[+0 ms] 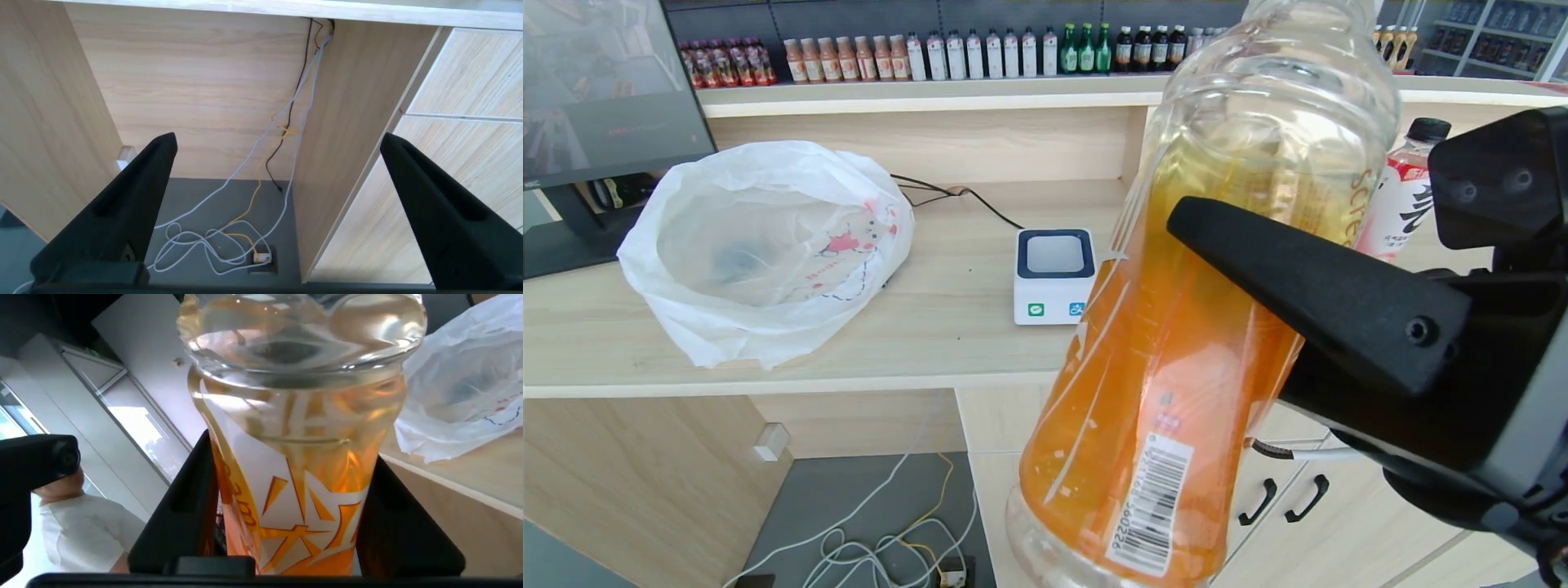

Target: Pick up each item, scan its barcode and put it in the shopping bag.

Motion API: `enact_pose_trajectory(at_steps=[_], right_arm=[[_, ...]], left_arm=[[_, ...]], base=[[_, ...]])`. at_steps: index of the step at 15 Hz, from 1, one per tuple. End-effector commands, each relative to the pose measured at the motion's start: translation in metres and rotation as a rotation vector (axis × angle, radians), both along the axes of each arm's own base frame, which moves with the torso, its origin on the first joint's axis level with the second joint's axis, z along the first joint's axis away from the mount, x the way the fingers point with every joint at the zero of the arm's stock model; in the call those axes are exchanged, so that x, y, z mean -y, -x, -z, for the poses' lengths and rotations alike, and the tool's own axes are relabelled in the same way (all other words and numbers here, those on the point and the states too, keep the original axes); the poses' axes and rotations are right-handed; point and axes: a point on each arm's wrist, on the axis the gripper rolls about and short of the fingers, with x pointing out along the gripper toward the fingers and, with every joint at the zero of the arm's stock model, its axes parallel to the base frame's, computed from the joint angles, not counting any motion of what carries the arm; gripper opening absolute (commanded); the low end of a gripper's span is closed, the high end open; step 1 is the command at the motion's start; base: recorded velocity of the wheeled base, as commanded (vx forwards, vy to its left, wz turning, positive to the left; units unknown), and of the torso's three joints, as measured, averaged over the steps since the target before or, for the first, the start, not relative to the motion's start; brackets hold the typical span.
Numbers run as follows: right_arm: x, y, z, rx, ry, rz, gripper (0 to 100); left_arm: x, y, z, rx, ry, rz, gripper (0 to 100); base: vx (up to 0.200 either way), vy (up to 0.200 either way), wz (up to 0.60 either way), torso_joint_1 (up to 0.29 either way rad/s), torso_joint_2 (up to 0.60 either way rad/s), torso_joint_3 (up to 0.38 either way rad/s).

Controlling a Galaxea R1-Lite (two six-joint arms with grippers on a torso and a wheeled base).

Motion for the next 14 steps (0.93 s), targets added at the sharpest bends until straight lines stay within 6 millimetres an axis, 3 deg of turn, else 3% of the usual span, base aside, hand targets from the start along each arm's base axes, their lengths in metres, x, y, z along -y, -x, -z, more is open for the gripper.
enact_pose_trajectory(at_steps=[1,8,14], right_arm=[[0.000,0.000,0.002,0.019,0.012,0.012,0],[0.006,0.003,0.027,0.195,0.174,0.179,0],[0.015,0.004,0.048,0.330,0.348,0.499,0]], left_arm=[[0.000,0.000,0.000,0.000,0.000,0.000,100],[0.000,0.000,0.000,0.000,0.000,0.000,100],[0.000,0.000,0.000,0.000,0.000,0.000,100]], base=[[0.000,0.000,0.00,0.000,0.00,0.000],[0.000,0.000,0.00,0.000,0.00,0.000],[0.000,0.000,0.00,0.000,0.00,0.000]])
